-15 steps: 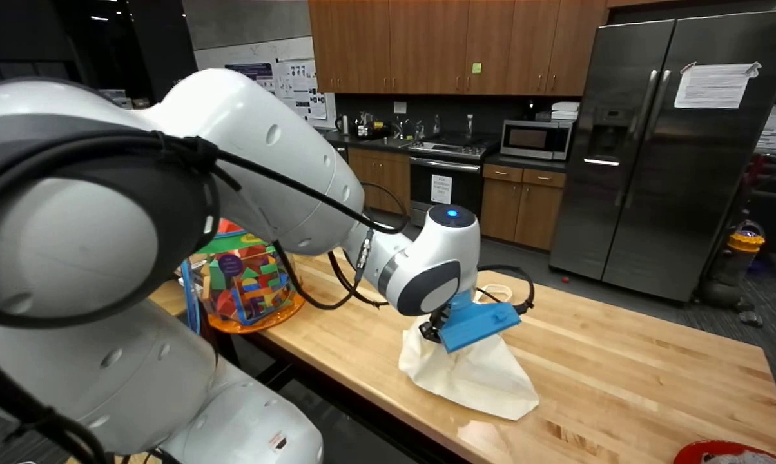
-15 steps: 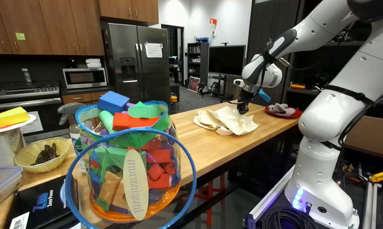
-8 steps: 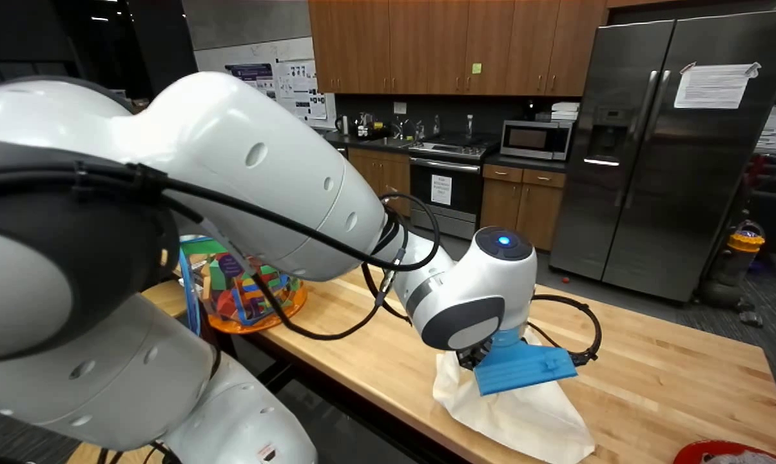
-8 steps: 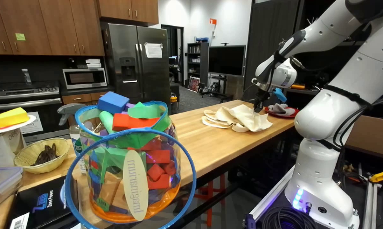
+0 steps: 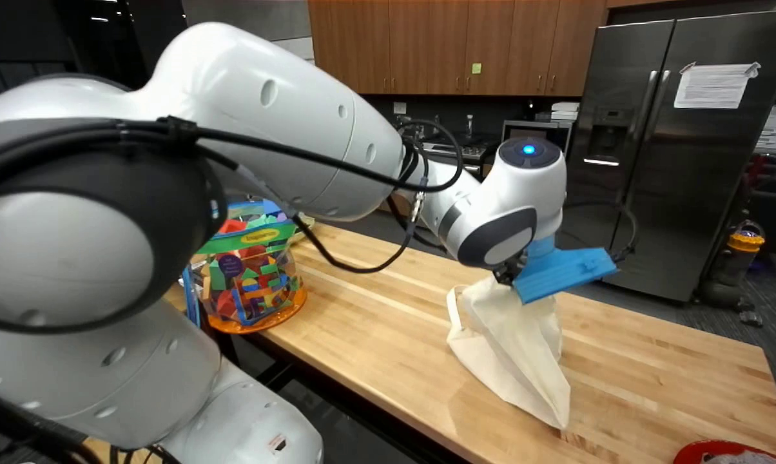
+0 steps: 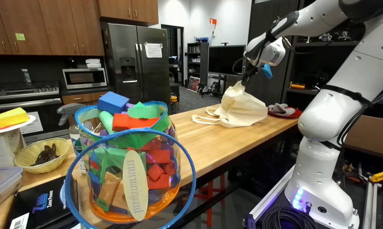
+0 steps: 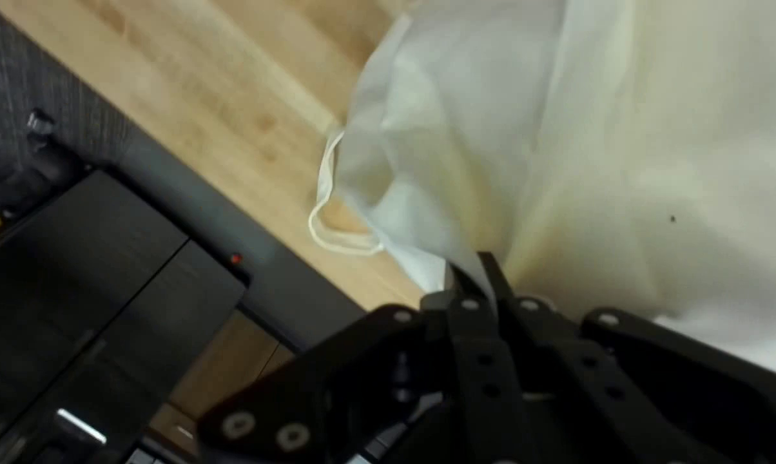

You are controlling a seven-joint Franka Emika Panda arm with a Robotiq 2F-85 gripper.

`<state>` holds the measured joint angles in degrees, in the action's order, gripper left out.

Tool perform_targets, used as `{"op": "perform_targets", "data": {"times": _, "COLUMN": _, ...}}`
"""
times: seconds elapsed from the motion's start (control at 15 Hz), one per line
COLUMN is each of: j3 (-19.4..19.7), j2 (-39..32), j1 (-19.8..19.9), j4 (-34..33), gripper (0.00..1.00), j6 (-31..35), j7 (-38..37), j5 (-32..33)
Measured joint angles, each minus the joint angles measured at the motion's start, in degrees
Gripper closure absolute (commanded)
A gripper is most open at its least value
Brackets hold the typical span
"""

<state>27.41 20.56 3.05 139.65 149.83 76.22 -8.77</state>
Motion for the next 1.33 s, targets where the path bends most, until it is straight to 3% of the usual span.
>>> {"op": "perform_targets", "data": {"times": 0.27, "j3": -3.33, "j2": -5.44, "j1": -3.92, "j4": -11.59, "gripper": 0.99, "j6": -1.26, "j7": -0.02, "j5": -2.51}}
{"op": "perform_targets", "data": {"times": 0.6, "j3": -12.65, "j2": -11.34, "j1": -5.56, "j4": -19.73, "gripper": 0.99, "j6": -2.19, "j7": -0.13, "j5": -2.21}}
{"op": "perform_targets", "data": {"times": 1.0, "j3": -24.69, "j2": -13.50, "j1": -8.17, "j4": -21.97, "gripper": 0.99, "j6": -2.22, "j7": -2.60, "j5": 2.76}}
{"op": "perform_targets", "data": {"times": 1.33, "j3": -31.89, "j2": -15.00, "j1": -12.03, "j4": -19.22, "gripper": 0.99, "j6": -2.19, "j7": -4.57, "j5": 4.99}}
